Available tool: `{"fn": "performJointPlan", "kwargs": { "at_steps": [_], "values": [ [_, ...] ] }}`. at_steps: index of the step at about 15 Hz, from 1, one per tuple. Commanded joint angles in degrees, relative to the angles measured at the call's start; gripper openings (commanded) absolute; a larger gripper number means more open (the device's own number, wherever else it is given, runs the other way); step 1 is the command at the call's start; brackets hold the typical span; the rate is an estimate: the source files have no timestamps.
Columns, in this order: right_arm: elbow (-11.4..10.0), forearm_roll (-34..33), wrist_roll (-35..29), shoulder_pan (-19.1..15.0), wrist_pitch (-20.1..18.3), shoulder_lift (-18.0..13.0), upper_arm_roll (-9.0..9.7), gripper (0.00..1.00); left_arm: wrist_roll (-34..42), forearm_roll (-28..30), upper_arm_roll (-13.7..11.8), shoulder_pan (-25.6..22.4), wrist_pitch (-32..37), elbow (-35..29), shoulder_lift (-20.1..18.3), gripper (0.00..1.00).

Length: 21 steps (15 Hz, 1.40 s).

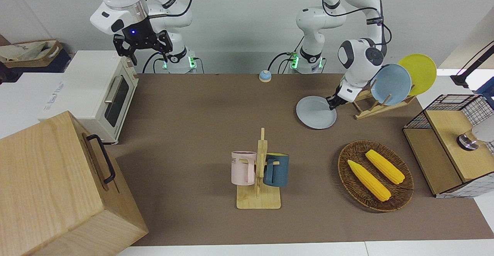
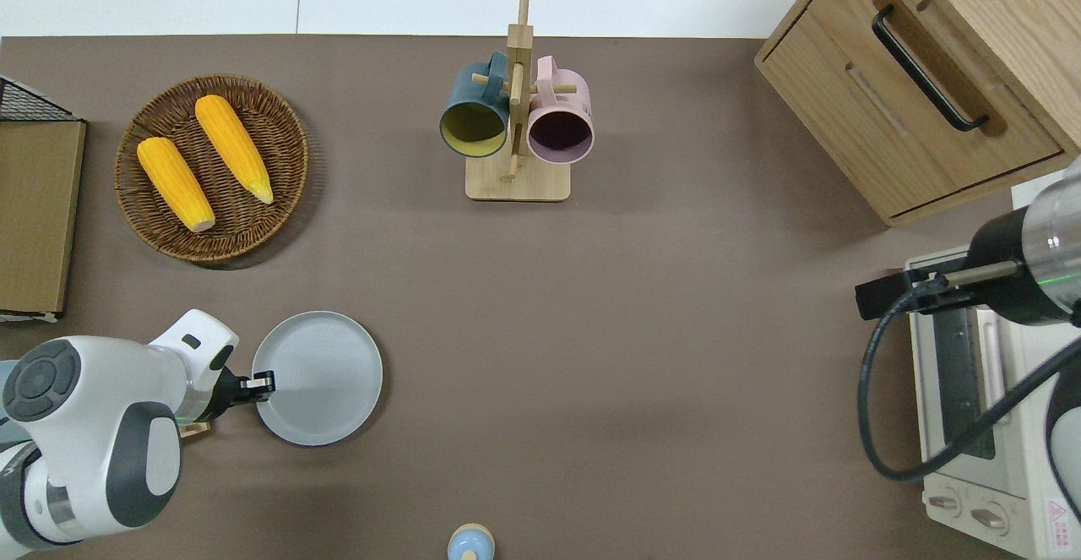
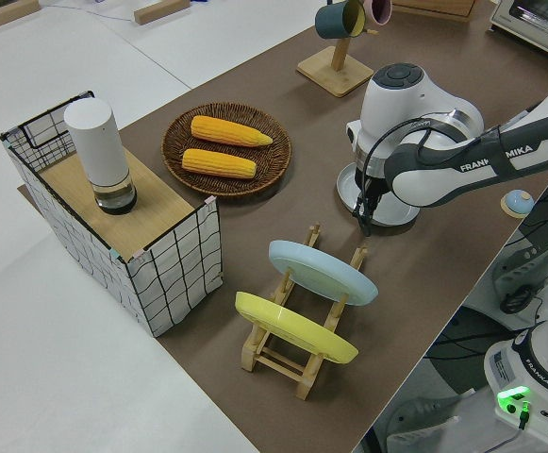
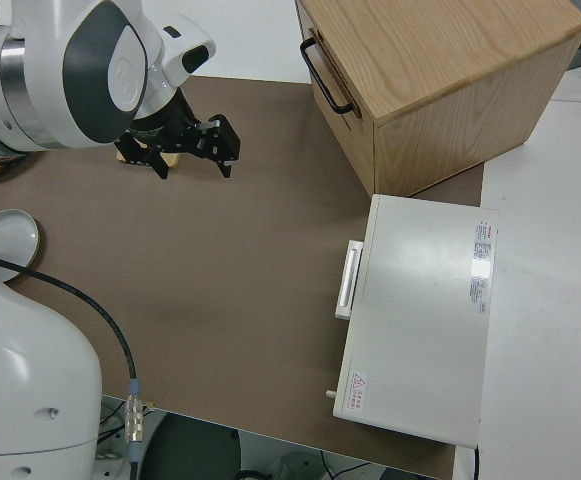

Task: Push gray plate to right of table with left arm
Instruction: 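Push the gray plate with the left gripper toward the toaster oven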

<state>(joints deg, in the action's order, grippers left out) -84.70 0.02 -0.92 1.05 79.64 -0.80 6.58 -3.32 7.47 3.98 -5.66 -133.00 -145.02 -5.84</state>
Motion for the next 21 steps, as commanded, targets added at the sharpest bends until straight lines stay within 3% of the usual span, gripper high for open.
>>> {"fn": "performJointPlan", "kwargs": {
  "at_steps": [1,5,11,18,21],
  "values": [
    [0.5,0.2,-0.7,-1.1,-0.9,-0.2,0.89,0.983,-4.1,0.2,0.8,2.8,-0.9,1.0,3.5,0.0],
    [0.5,0.3,-0.7,-1.1,-0.9,-0.2,0.89,0.983,-9.2,0.3,0.9,6.8,-1.0,2.5,5.3,0.0],
    [0.5,0.2,-0.7,-1.1,-0.9,-0.2,0.98,0.983,-22.9,0.3,0.9,15.5,-0.9,4.8,6.5,0.0],
    [0.5,0.3,-0.7,-1.1,-0.9,-0.2,0.98,0.983,-37.7,0.3,0.9,26.0,-0.9,11.4,12.6,0.0],
    [0.5,0.2,-0.7,-1.1,-0.9,-0.2,0.98,0.983,-42.0,0.3,0.9,29.5,-0.9,12.3,13.4,0.0]
  ]
}}
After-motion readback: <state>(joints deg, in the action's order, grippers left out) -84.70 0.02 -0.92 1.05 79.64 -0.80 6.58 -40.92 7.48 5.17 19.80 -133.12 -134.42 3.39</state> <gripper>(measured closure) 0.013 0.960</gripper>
